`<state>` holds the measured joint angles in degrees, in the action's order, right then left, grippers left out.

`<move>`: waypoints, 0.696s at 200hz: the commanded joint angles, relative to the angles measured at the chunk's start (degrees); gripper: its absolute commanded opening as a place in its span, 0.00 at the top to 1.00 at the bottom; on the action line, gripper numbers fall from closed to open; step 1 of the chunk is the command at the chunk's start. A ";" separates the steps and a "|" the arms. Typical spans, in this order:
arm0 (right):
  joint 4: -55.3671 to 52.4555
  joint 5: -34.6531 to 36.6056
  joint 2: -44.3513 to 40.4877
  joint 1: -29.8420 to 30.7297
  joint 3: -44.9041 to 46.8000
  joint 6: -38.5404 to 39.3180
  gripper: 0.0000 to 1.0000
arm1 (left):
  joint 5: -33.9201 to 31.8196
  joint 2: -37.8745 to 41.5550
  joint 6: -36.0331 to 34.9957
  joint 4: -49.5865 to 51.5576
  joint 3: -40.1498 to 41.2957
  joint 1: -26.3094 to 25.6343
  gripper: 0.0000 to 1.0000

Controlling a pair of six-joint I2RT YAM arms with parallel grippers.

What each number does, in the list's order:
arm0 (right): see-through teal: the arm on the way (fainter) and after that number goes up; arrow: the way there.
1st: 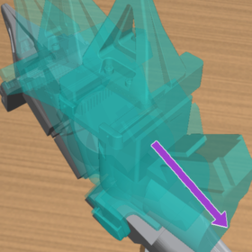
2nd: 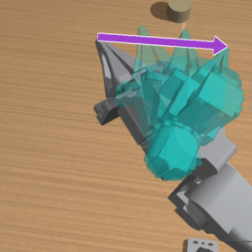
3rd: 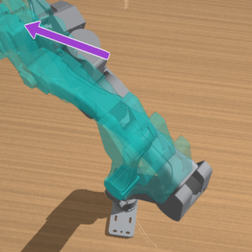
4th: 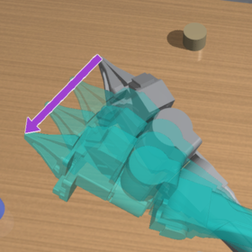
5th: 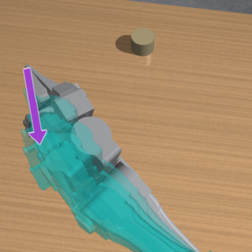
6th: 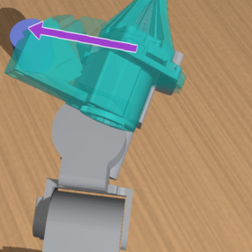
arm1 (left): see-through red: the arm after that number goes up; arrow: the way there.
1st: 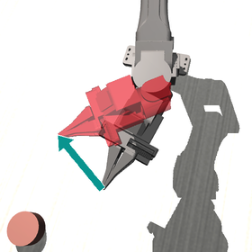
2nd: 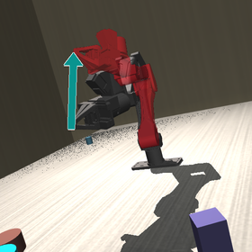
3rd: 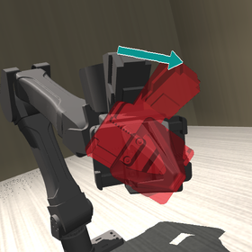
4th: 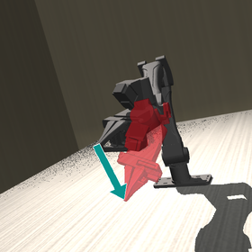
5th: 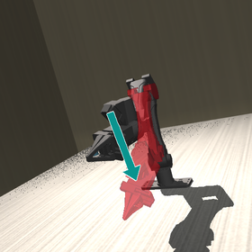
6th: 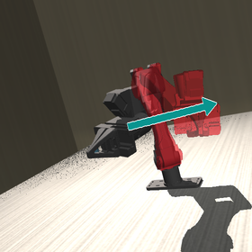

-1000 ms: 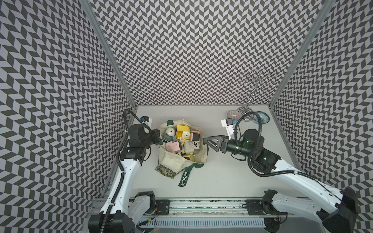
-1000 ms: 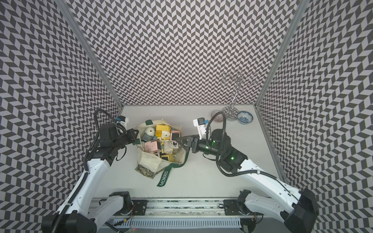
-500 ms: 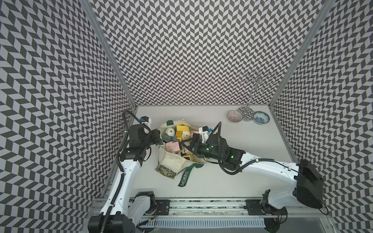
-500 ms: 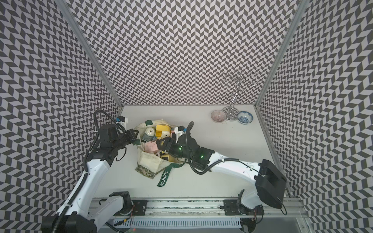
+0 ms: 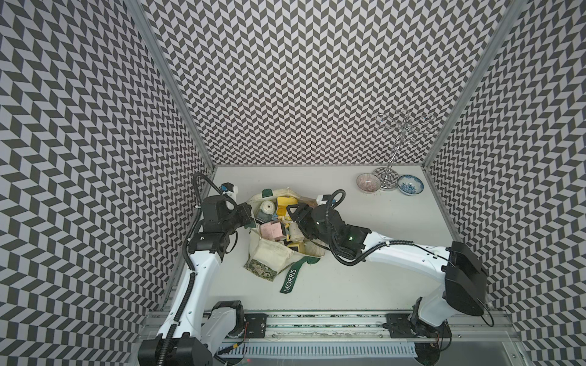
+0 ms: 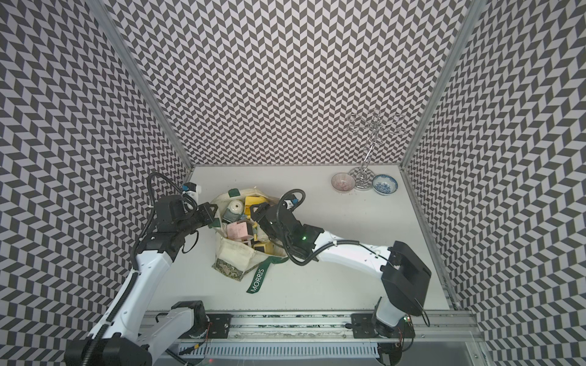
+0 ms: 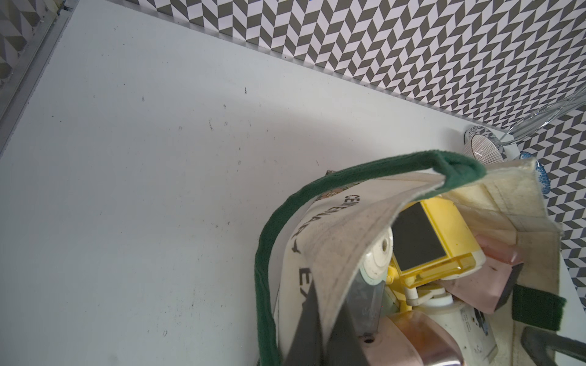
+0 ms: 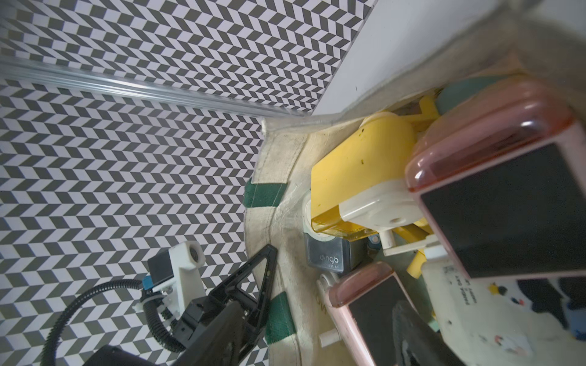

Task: Take out the pencil sharpeners from the tote bags
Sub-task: Pick up the pencil sharpener from the canvas bag.

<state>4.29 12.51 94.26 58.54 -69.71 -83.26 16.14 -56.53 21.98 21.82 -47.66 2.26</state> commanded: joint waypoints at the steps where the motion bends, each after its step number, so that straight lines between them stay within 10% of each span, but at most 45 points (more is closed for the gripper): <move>1: 1.11 0.81 3.53 -0.29 -3.43 -3.26 0.26 | -1.19 2.53 -0.46 -2.67 -0.37 0.90 1.00; 139: -11.26 6.70 11.46 -1.58 -12.93 -9.67 0.25 | -2.25 3.02 -1.15 -2.49 -0.13 0.91 1.00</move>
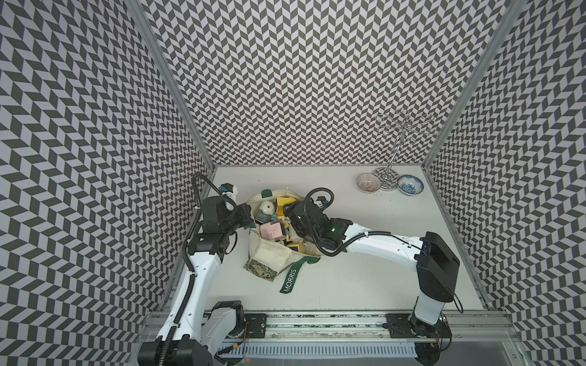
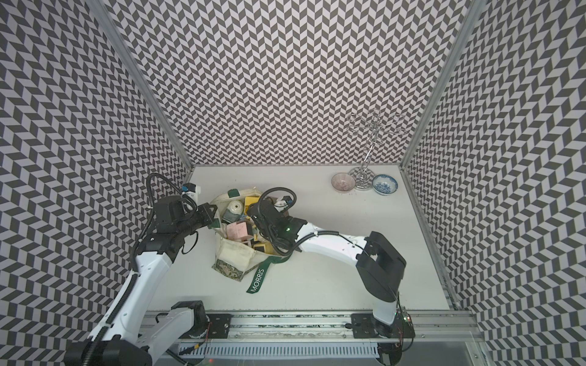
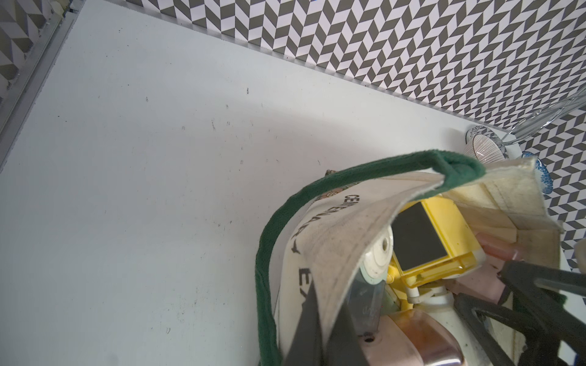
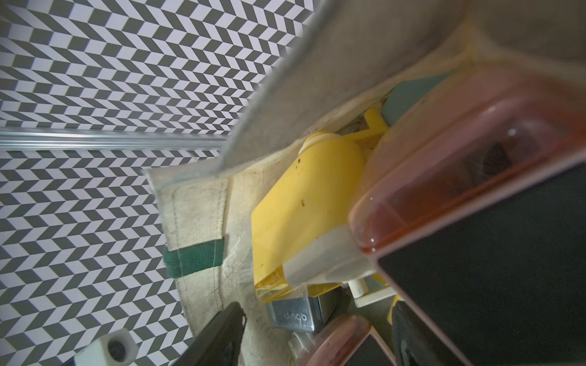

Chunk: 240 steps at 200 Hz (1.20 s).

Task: Take out the pencil sharpeners from the tote bags
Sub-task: Pick up the pencil sharpener from the canvas bag.

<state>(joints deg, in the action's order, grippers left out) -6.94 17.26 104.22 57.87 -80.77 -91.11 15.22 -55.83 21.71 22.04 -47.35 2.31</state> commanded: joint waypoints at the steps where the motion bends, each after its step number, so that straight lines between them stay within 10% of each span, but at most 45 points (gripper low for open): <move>1: -0.06 1.93 1.54 -0.99 -1.90 -2.07 0.25 | -1.33 2.32 -0.93 -2.71 -0.45 0.86 1.00; 97: -15.88 5.59 5.31 -2.14 -11.22 -5.77 0.23 | -1.16 2.33 -1.06 -2.71 -0.37 0.77 1.00; 240: 8.27 1.90 4.50 -6.09 -2.09 14.83 0.22 | -0.80 2.22 -1.25 -2.71 -0.31 0.32 1.00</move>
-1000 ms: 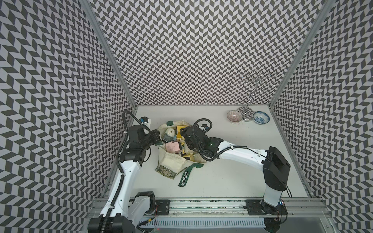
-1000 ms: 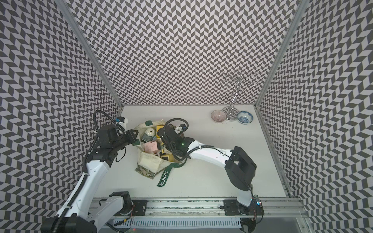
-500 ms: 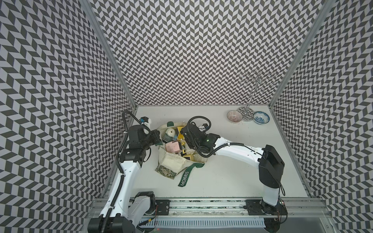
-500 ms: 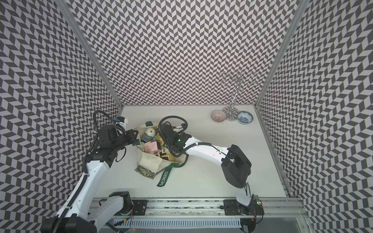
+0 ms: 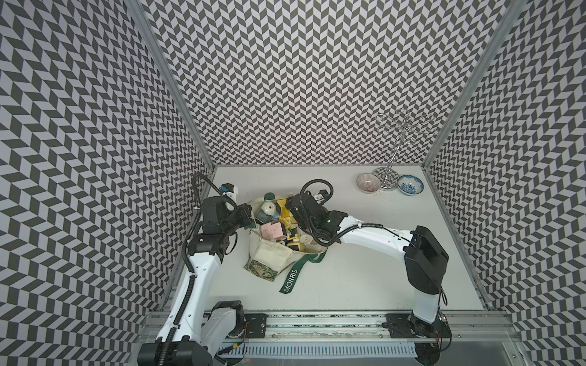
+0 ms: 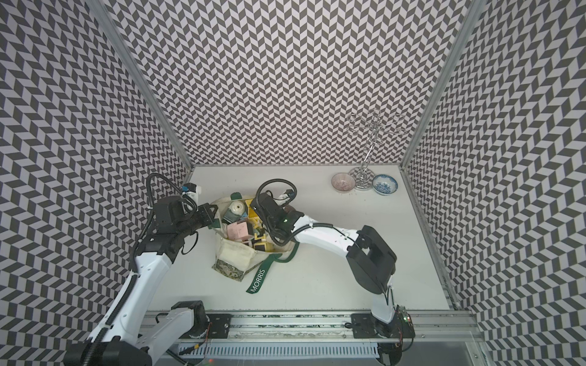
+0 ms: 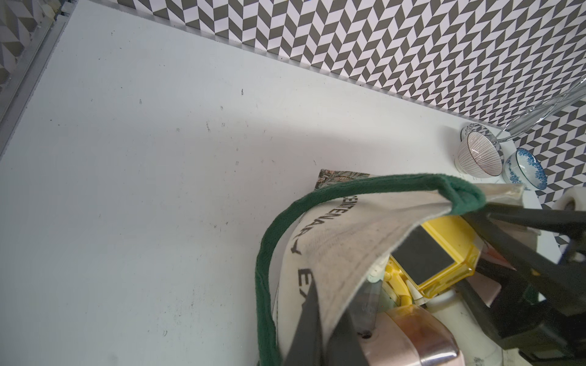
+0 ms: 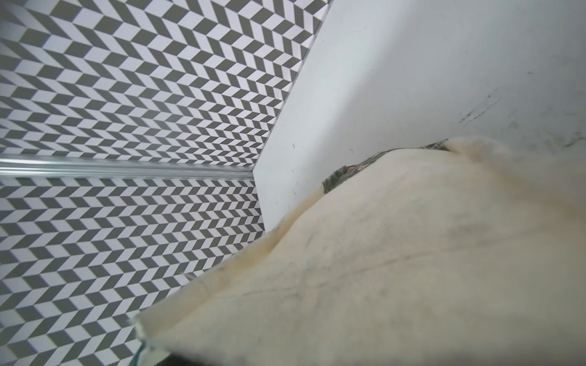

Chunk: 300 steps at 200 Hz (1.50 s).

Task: Take out the pencil sharpeners from the tote bags
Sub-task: Pick up the pencil sharpener from the canvas bag.

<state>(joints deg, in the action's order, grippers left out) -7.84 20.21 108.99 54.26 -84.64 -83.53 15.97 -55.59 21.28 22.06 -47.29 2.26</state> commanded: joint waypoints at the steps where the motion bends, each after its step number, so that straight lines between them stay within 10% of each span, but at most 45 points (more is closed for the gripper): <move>1: 9.51 -1.31 -0.27 -2.53 1.90 7.68 0.22 | -1.55 1.98 -0.80 -2.73 -0.36 0.33 1.00; 61: 13.47 -9.07 0.29 -3.55 2.08 13.94 0.33 | -1.47 1.72 -0.89 -2.73 -0.30 0.21 1.00; 300: 5.72 -30.06 7.11 -7.32 -2.55 6.71 0.26 | -2.43 1.98 -1.24 -2.33 -0.23 -0.93 1.00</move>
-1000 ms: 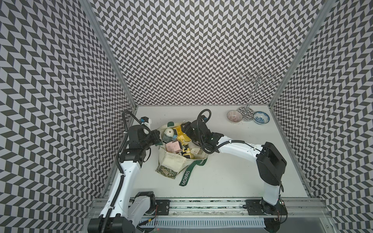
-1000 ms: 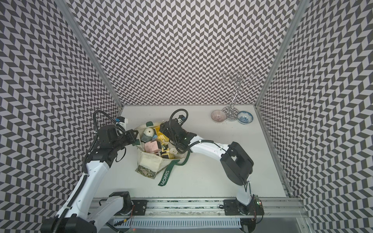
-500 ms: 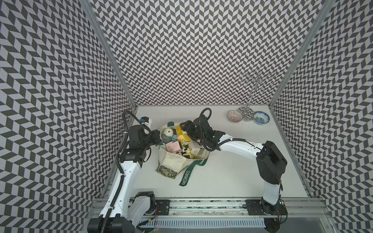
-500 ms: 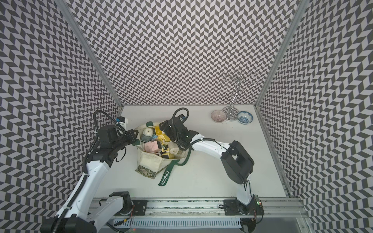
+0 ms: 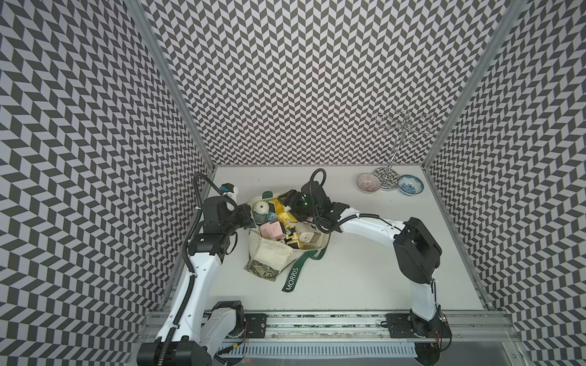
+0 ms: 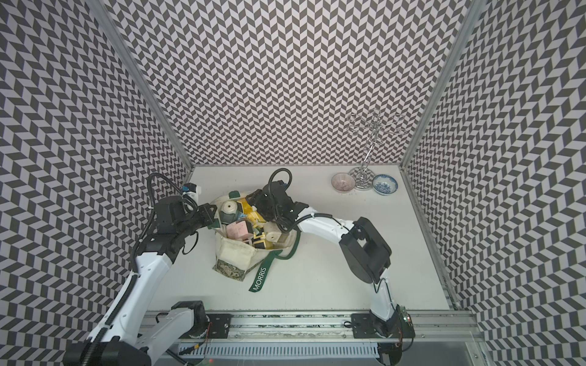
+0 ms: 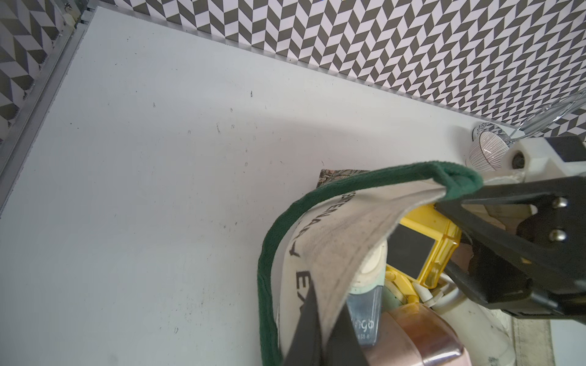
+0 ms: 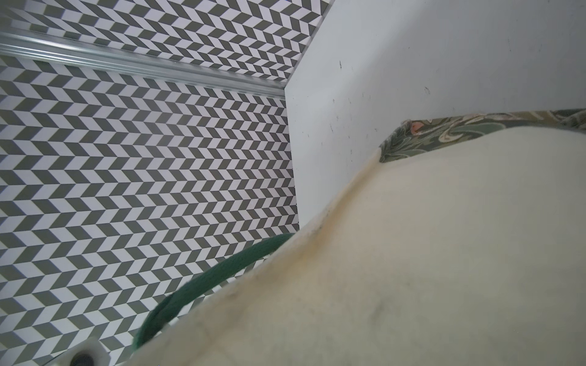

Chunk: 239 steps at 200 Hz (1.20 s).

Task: Take out the pencil sharpeners from the tote bags
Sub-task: Pick up the pencil sharpener from the canvas bag.

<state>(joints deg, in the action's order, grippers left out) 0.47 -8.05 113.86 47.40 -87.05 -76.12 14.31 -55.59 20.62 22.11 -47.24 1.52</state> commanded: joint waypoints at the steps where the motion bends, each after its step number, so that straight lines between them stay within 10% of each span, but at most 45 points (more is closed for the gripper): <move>1: -2.67 -1.75 2.24 -0.46 -0.14 -0.70 0.26 | -0.77 1.98 -0.58 -2.40 -0.25 -0.15 1.00; 113: 0.58 -2.40 2.80 -0.97 0.87 -1.58 0.51 | -1.98 2.16 -0.85 -2.16 -0.28 -1.23 1.00; 239: 5.67 -5.80 4.29 -1.43 -2.01 10.24 0.47 | -2.28 1.94 -0.91 -2.07 -0.14 -1.52 1.00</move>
<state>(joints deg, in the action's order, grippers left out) 2.26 -11.90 116.38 46.22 -88.44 -68.84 12.56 -55.27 20.43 22.33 -47.24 0.38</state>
